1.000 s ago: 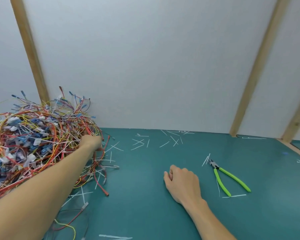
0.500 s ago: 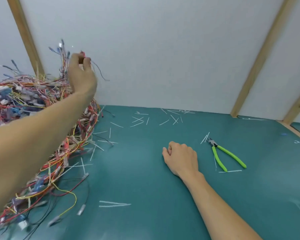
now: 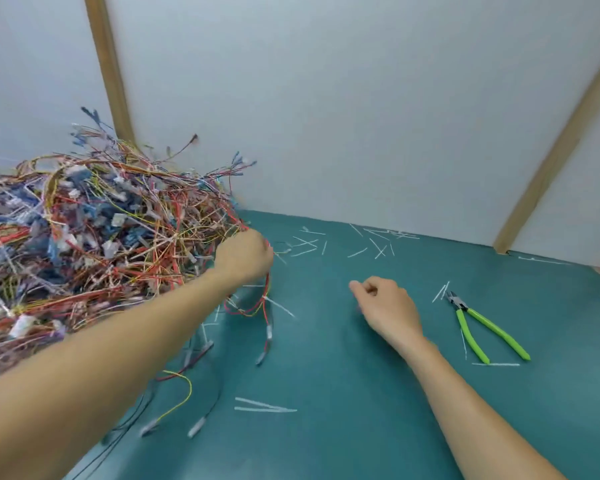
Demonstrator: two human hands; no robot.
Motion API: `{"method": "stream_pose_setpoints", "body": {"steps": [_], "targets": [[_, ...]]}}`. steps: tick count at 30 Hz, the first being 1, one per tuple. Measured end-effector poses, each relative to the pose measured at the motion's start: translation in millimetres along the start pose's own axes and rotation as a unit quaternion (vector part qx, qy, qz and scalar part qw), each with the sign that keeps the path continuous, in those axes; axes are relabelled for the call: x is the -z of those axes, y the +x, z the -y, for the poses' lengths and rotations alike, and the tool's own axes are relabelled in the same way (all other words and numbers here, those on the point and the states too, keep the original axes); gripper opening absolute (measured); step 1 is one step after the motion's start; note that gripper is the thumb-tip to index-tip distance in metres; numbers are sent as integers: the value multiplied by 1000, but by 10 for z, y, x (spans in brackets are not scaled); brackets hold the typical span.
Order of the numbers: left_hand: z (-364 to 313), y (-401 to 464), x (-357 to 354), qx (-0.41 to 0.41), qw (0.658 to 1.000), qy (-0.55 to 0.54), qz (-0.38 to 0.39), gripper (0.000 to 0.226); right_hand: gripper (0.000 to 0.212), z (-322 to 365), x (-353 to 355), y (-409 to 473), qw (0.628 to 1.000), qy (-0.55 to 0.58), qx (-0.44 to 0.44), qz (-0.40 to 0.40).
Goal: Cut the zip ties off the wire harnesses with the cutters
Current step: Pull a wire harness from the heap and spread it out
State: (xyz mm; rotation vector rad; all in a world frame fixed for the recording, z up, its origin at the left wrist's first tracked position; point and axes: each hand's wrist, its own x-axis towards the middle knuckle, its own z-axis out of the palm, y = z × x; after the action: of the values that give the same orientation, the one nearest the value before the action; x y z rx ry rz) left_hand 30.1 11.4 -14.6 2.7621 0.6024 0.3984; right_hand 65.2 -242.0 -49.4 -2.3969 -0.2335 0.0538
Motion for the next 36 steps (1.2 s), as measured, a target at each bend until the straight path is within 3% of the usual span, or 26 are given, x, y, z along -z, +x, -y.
{"method": "stream_pose_setpoints", "body": {"steps": [2, 4, 7, 10, 15, 17, 19, 21, 23, 24, 26, 27, 30, 32, 34, 36], "targets": [[53, -77, -113, -4, 1000, -6, 3, 26, 32, 398, -52, 149, 993, 106, 22, 47], [90, -131, -163, -11, 1000, -15, -21, 26, 37, 865, -210, 327, 985, 142, 59, 81], [145, -183, -158, -27, 998, -30, -55, 27, 50, 1501, -571, 483, 982, 101, 96, 129], [230, -201, -102, -36, 997, -52, -33, 29, 36, 1874, -894, 589, 981, 29, 107, 156], [464, -199, 13, -67, 994, -87, 28, 28, 29, 2001, -1165, 783, 983, -43, 100, 145], [547, -205, 39, -54, 992, -114, -2, 29, 24, 1988, -1246, 844, 983, -52, 98, 144], [626, -155, 79, -11, 984, -161, -74, 26, 24, 2038, -1242, 878, 987, 20, 124, 97], [696, 9, 158, 72, 960, -250, -104, 19, 32, 2184, -1140, 855, 970, 188, 151, -15], [725, 166, 279, 183, 911, -363, -65, 21, 30, 2280, -1037, 814, 911, 358, 148, -144], [710, 214, 326, 227, 875, -425, -36, 21, 27, 2291, -1009, 793, 897, 381, 152, -165], [661, 246, 422, 261, 807, -528, 36, 22, 29, 2207, -992, 744, 921, 336, 163, -115], [651, 248, 453, 262, 789, -550, 79, 23, 31, 2107, -969, 764, 925, 328, 153, -111], [621, 273, 434, 231, 790, -540, 180, 36, 28, 1847, -732, 908, 893, 383, 92, -217], [555, 268, 424, 225, 797, -515, 221, 42, 22, 1675, -656, 916, 896, 376, 70, -224], [464, 274, 375, 215, 811, -495, 227, 36, 21, 1522, -623, 947, 887, 399, 31, -231], [378, 276, 305, 204, 834, -469, 207, 24, 23, 1399, -594, 895, 884, 429, -12, -186]]}}
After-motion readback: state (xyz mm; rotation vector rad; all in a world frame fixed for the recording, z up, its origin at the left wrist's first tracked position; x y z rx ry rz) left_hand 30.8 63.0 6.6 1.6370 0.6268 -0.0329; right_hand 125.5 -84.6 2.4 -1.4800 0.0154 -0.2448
